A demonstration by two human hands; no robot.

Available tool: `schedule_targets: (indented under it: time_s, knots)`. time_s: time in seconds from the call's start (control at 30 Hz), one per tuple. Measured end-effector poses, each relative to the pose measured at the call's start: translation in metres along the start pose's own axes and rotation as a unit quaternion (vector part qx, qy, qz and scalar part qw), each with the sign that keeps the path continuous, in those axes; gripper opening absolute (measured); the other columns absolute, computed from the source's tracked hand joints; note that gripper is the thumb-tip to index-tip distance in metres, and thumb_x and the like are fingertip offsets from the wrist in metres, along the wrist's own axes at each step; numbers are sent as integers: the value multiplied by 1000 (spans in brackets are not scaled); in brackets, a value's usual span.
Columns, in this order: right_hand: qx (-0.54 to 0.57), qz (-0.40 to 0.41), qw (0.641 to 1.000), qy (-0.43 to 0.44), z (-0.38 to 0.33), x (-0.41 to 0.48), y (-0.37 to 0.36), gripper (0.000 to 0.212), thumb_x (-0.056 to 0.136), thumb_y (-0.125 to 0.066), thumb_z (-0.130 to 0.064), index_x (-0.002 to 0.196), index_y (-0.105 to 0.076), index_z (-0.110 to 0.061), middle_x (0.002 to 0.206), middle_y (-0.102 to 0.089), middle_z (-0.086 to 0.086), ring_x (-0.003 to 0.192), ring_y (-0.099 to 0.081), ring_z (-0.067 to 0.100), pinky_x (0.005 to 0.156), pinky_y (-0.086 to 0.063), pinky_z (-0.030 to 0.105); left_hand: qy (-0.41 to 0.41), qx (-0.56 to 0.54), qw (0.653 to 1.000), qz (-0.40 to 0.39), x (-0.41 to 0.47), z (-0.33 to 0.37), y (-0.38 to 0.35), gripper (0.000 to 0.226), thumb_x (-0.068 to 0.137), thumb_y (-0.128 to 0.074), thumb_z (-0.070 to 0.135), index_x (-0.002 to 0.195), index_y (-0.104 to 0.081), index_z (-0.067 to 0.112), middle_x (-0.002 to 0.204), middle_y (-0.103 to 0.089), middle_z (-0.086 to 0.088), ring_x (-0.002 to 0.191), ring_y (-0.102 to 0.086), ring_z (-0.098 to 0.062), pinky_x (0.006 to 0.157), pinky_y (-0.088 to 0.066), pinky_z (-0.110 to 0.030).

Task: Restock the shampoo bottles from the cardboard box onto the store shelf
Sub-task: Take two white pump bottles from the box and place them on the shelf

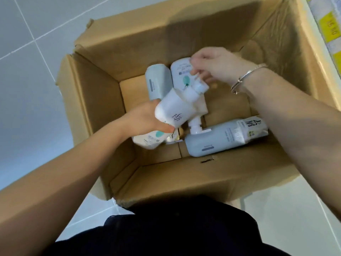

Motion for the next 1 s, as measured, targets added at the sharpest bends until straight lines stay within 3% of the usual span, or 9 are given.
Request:
schedule_targets:
  time_s: [0.23,0.37,0.43,0.53,0.63,0.77,0.83,0.9,1.0]
  knots:
    - [171,34,960,-218,85,11,-59,77,58,-84,-32,123,-51,-6,107,-67,9,86,-68,22,74,-58,36,-15,-146,977,155,-17,-5,39,49,61,-79,37,104,-55,29,105,-66,2,98,-63,-19,89,-51,-47]
    - [140,38,972,-183,75,16,-49,61,65,-80,-2,117,-49,-5,109,-64,9,81,-64,23,56,-57,33,-39,-263,949,167,-22,-5,38,37,65,-80,24,92,-57,36,106,-69,0,99,-66,-20,89,-53,-49]
    - [-38,-40,984,-168,61,14,-28,55,66,-80,-10,110,-48,-13,98,-62,5,77,-60,22,62,-55,34,-34,-279,944,170,-22,-7,36,40,62,-80,26,94,-58,36,108,-70,0,100,-67,-20,90,-53,-49]
    - [-461,-218,853,-114,44,4,-12,55,63,-81,-23,110,-53,-18,104,-59,3,91,-57,24,77,-52,37,-26,-275,947,164,-18,-7,33,40,66,-80,23,95,-56,36,106,-69,2,98,-67,-18,90,-53,-48]
    - [-649,-303,694,-67,39,-1,-28,64,69,-77,-18,125,-47,-22,108,-51,-1,95,-49,21,76,-46,32,-6,-252,956,150,-15,-8,29,37,73,-78,20,98,-55,35,107,-68,3,98,-66,-18,89,-53,-47]
    - [-737,-178,645,97,30,13,-49,43,80,-60,-15,120,-53,-28,114,-58,2,115,-51,27,101,-32,49,9,-223,965,139,-15,-6,23,35,73,-78,22,94,-54,36,105,-67,4,97,-65,-17,86,-54,-42]
    - [-722,-102,671,134,38,14,-51,47,80,-58,-15,125,-50,-29,131,-48,7,131,-34,31,109,-18,58,7,-211,969,129,-15,-3,22,34,73,-77,22,93,-55,37,106,-67,4,97,-65,-17,88,-53,-45]
    - [-601,0,793,98,45,6,-43,65,76,-58,-10,135,-39,-28,148,-25,11,140,-13,34,113,-9,59,12,-203,971,127,-14,-3,21,33,75,-76,21,96,-55,36,106,-67,2,97,-65,-17,88,-53,-46]
    - [-101,234,963,-92,82,-5,-13,84,69,-67,-11,140,-25,-24,146,-25,10,130,-30,30,106,-34,44,20,-198,971,132,-13,-1,22,39,67,-77,29,101,-59,31,104,-69,2,95,-67,-16,88,-53,-47]
Point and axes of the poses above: each hand's wrist, its own x-axis towards the middle knuckle, its own y-axis out of the back of the hand, z = x × y, the point moved 7 cm from there along x, towards the middle knuckle
